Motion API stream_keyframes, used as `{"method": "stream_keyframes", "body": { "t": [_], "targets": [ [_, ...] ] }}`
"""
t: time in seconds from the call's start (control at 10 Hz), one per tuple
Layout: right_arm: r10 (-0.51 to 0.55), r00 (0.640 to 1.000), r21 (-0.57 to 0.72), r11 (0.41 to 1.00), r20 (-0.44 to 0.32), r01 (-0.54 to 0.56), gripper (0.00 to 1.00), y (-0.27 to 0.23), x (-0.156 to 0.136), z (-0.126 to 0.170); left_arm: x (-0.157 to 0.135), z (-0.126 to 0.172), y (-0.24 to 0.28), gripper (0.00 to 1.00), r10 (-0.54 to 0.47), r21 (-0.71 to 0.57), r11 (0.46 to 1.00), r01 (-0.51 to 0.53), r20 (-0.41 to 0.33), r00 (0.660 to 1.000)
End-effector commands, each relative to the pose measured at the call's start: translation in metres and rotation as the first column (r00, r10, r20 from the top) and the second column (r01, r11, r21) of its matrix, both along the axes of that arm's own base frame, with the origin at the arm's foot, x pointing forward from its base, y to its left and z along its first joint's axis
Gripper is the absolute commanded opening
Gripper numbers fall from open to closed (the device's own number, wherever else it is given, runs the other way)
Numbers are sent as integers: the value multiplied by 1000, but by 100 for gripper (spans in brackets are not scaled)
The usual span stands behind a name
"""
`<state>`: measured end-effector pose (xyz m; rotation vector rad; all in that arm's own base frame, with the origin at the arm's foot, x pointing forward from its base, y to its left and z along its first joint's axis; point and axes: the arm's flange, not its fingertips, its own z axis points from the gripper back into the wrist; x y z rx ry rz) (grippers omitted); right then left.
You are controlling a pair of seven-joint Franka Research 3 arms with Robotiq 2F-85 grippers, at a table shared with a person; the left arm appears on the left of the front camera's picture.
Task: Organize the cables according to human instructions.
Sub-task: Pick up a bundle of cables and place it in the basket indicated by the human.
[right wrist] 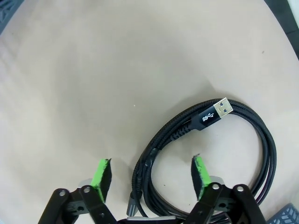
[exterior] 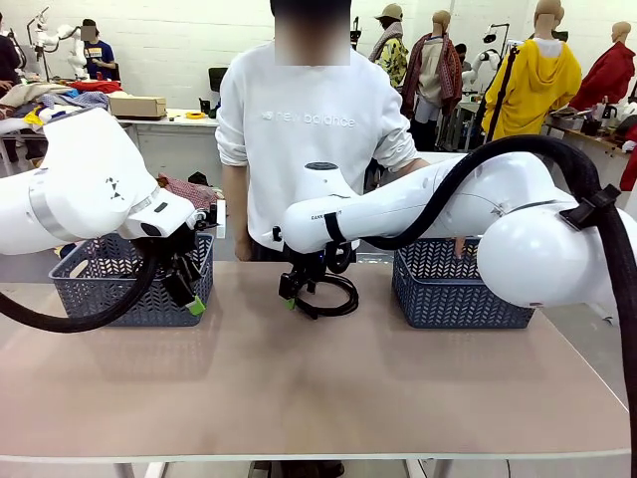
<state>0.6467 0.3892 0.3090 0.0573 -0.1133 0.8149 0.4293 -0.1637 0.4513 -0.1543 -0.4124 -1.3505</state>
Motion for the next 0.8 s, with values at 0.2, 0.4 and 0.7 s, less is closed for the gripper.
{"method": "stream_keyframes", "body": {
  "t": [0.2, 0.4, 0.7],
  "targets": [
    [-23, 1000, -7, 1000, -4, 23, 50, 7, 7, 0, 1, 2, 2, 100, -4, 7, 1000, 4, 1, 1000],
    [-26, 1000, -11, 1000, -2, 25, 30, 7, 8, 1, 1, 2, 2, 100, -4, 7, 1000, 4, 1, 1000],
    [-29, 1000, -7, 1000, 9, 29, 18, 8, 7, 2, 1, 2, 2, 100, -4, 7, 1000, 4, 1, 1000]
  ]
}}
